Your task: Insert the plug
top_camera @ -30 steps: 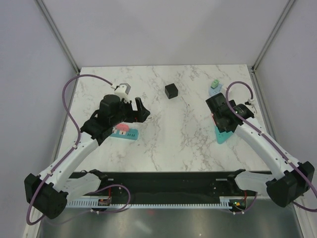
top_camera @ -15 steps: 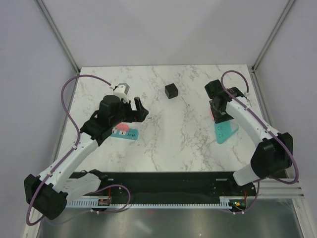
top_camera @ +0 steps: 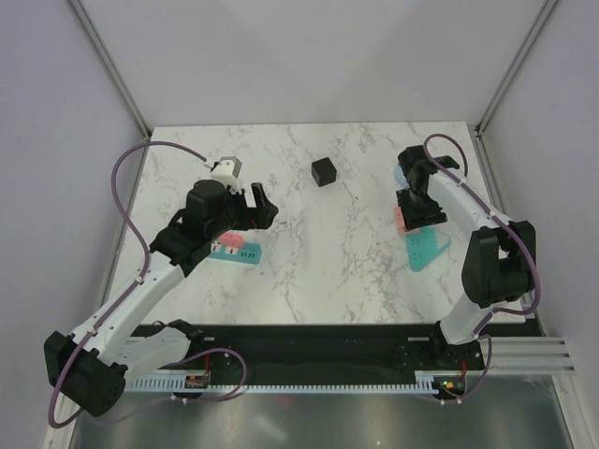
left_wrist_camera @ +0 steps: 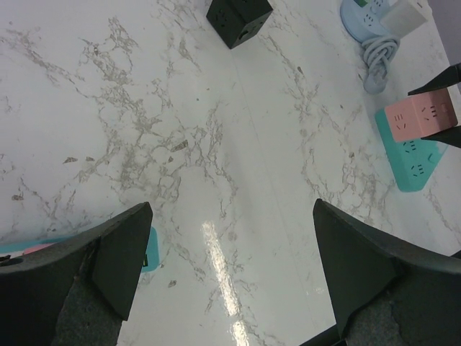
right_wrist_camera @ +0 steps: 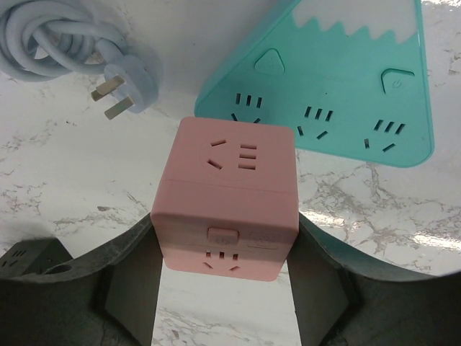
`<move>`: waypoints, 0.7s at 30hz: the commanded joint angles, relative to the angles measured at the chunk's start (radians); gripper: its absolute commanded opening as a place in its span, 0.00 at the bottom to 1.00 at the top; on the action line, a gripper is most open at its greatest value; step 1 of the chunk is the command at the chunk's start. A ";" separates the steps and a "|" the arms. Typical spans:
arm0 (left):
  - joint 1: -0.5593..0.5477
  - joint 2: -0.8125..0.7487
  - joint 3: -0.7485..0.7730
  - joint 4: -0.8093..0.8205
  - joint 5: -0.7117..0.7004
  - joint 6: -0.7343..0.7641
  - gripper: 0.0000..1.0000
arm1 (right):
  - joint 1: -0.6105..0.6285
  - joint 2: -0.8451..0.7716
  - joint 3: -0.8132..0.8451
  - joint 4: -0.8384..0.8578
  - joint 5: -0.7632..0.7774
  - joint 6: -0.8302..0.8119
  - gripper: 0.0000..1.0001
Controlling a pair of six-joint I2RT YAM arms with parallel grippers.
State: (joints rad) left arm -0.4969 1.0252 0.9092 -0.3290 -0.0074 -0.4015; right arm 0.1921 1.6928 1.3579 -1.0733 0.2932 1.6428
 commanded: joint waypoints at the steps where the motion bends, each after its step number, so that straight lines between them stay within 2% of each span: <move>1: -0.003 -0.025 -0.004 0.011 -0.036 0.035 1.00 | -0.008 -0.013 0.026 0.015 -0.023 -0.017 0.00; 21: -0.003 -0.030 -0.004 0.010 -0.039 0.033 1.00 | -0.046 -0.030 -0.034 0.041 0.027 -0.044 0.00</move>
State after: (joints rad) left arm -0.4969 1.0180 0.9092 -0.3290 -0.0254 -0.4015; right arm 0.1581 1.6913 1.3354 -1.0424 0.2905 1.6115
